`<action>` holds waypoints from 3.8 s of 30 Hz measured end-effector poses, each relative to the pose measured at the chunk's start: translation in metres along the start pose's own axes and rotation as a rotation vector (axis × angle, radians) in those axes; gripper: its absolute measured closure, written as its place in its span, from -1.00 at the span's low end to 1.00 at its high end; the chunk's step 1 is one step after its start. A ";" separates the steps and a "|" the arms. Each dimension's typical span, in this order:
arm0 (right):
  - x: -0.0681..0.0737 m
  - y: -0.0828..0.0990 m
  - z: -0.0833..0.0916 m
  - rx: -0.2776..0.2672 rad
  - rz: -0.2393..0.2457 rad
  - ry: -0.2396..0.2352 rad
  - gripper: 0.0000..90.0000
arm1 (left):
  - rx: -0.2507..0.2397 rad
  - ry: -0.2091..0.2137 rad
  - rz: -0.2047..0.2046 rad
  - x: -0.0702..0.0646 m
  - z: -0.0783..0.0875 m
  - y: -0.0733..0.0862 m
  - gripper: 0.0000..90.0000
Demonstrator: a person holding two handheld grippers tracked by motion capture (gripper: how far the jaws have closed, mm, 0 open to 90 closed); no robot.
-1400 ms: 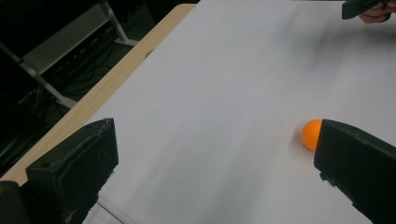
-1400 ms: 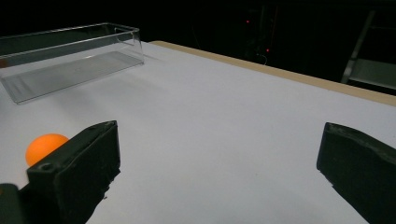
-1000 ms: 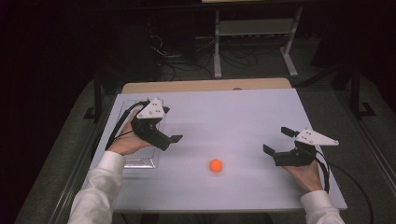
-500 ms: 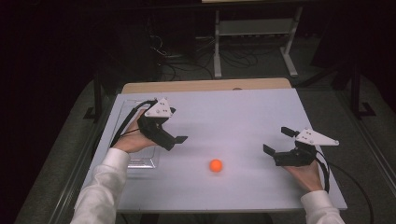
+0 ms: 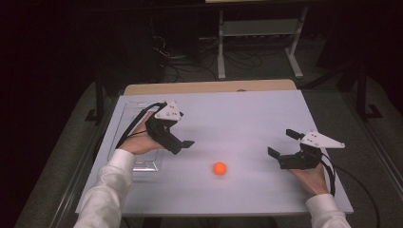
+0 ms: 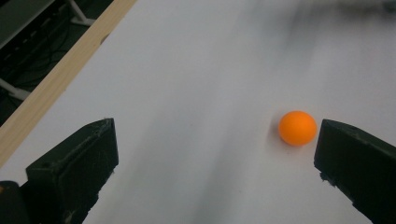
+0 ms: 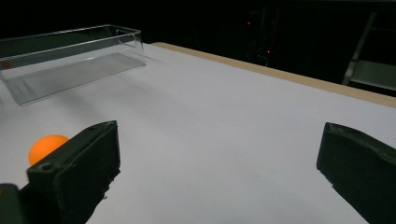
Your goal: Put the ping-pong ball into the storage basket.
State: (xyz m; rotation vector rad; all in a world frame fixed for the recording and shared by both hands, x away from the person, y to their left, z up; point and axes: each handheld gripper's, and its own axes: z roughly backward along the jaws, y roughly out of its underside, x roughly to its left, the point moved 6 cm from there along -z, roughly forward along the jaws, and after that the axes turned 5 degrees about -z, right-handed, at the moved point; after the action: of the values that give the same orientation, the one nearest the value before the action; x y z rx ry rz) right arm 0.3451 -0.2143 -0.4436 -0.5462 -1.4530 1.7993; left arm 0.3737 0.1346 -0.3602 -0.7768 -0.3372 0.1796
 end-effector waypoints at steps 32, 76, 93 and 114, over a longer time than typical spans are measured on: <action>0.000 0.000 0.000 0.001 -0.001 -0.003 -1.00 | 0.079 0.088 -0.097 -0.022 -0.031 -0.018 -1.00; 0.003 0.001 0.000 0.010 0.008 -0.007 -1.00 | 0.158 0.154 -0.171 -0.039 -0.070 -0.023 -1.00; 0.003 0.002 -0.001 0.012 0.011 -0.011 -1.00 | 0.187 0.176 -0.191 -0.046 -0.081 -0.021 -1.00; 0.003 0.001 0.000 0.009 0.008 -0.011 -1.00 | 0.223 0.205 -0.209 -0.054 -0.100 -0.016 -1.00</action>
State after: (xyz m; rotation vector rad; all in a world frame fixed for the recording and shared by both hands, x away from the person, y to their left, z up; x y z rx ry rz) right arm 0.3429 -0.2118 -0.4444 -0.5396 -1.4510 1.8169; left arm 0.3600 0.0421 -0.4278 -0.5295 -0.1973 -0.0589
